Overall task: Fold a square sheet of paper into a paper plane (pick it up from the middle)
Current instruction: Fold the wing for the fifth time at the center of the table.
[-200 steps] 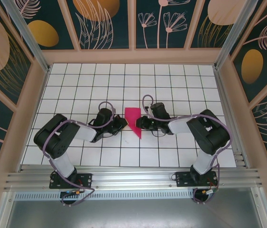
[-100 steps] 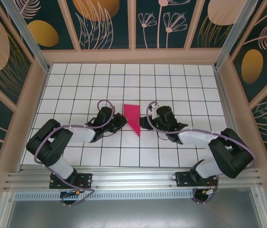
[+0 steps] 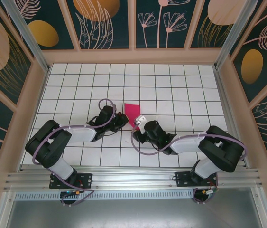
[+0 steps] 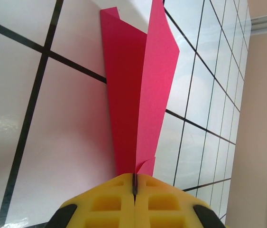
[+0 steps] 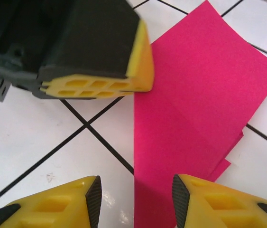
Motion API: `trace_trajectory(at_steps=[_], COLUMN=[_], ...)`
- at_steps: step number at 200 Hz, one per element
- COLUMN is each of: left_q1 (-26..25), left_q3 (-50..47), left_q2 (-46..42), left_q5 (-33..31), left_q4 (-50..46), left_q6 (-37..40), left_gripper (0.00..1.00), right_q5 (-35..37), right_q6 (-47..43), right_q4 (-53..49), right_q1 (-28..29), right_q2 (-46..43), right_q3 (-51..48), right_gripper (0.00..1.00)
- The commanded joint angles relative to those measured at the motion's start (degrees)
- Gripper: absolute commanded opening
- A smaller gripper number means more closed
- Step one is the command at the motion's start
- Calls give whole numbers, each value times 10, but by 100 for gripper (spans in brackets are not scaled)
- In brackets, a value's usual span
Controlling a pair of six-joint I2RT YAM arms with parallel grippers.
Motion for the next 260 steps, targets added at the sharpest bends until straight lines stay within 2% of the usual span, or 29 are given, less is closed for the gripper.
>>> trace_trajectory(at_steps=[1,43,68,99,144,181,208,260], left_q1=[-4,-4,-4,-4,-4,-2,7,12], left_q3=[16,18,18,19,20,23,18,8], left_q2=[-2,-3,0,0,-4,-9,-17,-31], left_q5=[-7,-5,-3,-3,-7,-18,-21,-14], left_q4=[-17,-20,-20,-20,-27,-37,-43,-50], left_q6=[-4,-8,-10,-13,-12,-5,0,12], left_gripper=[0,0,0,1,5,19,34,45], right_q5=[66,128,133,142,143,105,56,-6], right_q6=[-59,-80,-84,-91,-98,-92,-90,-83], right_q4=[61,127,160,172,184,195,208,232], right_q1=[17,25,24,23,22,17,8,-3], right_q2=[36,98,116,142,152,137,120,100], right_q3=[11,29,35,48,42,21,-1,-23], right_gripper=[46,43,43,37,20,5,4,3])
